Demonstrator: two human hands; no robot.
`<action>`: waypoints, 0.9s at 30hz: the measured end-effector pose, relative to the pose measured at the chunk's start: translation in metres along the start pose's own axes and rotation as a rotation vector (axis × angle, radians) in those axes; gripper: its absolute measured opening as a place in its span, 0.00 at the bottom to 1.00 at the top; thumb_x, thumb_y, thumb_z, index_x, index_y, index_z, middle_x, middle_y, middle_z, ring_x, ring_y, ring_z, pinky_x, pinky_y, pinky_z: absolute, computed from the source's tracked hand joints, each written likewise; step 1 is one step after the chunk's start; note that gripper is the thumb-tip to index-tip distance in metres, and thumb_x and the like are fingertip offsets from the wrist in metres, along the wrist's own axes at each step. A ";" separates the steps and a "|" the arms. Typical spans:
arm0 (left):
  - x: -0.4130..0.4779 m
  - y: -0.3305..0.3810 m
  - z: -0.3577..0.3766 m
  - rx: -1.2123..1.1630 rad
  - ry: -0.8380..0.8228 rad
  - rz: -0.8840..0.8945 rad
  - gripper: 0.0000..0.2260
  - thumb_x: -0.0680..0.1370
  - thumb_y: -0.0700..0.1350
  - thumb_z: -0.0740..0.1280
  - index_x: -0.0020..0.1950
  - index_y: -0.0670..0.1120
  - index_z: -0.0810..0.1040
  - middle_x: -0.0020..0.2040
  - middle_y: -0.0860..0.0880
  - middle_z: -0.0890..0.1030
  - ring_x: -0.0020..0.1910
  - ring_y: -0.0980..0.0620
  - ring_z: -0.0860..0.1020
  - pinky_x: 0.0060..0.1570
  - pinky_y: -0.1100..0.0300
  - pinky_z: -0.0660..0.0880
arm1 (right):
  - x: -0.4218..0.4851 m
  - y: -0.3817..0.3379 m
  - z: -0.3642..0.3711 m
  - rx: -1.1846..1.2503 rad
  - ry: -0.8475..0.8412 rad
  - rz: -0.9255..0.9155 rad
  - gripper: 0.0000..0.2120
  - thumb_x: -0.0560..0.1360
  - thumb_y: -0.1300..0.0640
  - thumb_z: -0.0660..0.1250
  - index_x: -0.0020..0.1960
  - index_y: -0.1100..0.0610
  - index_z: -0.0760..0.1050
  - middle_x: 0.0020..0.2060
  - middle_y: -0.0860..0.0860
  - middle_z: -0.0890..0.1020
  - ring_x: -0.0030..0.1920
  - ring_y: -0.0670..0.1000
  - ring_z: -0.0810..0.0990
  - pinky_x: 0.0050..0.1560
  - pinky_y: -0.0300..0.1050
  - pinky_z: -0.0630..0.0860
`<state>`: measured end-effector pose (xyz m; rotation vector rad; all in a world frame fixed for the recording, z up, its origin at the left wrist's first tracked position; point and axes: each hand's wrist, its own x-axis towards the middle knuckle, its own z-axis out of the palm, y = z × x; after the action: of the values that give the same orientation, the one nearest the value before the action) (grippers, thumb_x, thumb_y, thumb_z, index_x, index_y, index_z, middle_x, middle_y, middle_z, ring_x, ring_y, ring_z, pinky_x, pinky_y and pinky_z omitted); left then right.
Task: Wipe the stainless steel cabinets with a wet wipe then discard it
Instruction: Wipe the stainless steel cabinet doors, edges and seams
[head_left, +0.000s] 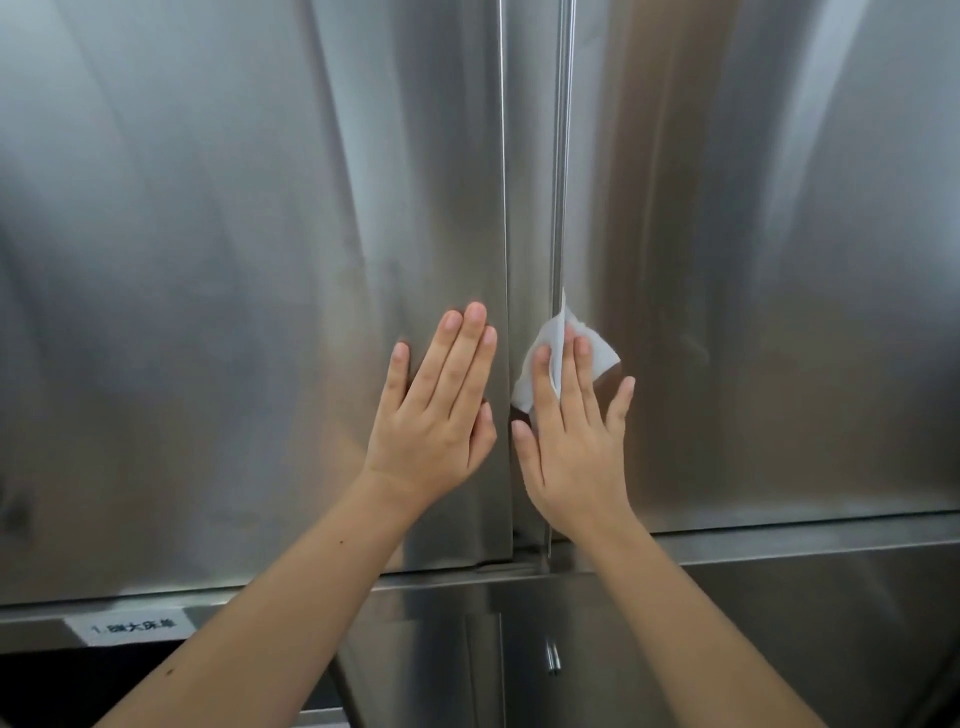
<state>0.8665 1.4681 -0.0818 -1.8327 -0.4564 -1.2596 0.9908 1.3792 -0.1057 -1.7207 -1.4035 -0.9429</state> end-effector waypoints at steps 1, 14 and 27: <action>0.000 0.000 0.000 -0.002 0.000 0.001 0.27 0.77 0.46 0.53 0.75 0.40 0.55 0.73 0.43 0.59 0.75 0.47 0.53 0.71 0.46 0.53 | -0.004 0.001 0.001 -0.002 -0.007 -0.006 0.27 0.80 0.48 0.44 0.75 0.60 0.49 0.74 0.59 0.53 0.74 0.55 0.50 0.71 0.58 0.39; 0.002 0.001 -0.002 0.022 0.002 -0.007 0.27 0.76 0.45 0.55 0.74 0.39 0.58 0.72 0.43 0.60 0.75 0.48 0.53 0.70 0.46 0.53 | -0.125 0.006 0.034 -0.049 -0.385 0.044 0.27 0.81 0.45 0.39 0.72 0.61 0.56 0.71 0.59 0.59 0.75 0.53 0.43 0.61 0.69 0.56; 0.003 0.002 -0.004 0.026 -0.021 -0.013 0.26 0.76 0.45 0.55 0.73 0.39 0.60 0.72 0.42 0.61 0.74 0.46 0.57 0.71 0.47 0.51 | -0.111 -0.002 0.027 -0.020 -0.339 0.091 0.28 0.81 0.44 0.40 0.73 0.61 0.54 0.72 0.59 0.57 0.73 0.56 0.55 0.62 0.67 0.56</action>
<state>0.8669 1.4635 -0.0795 -1.8251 -0.4952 -1.2390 0.9761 1.3519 -0.2157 -2.0102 -1.5140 -0.6373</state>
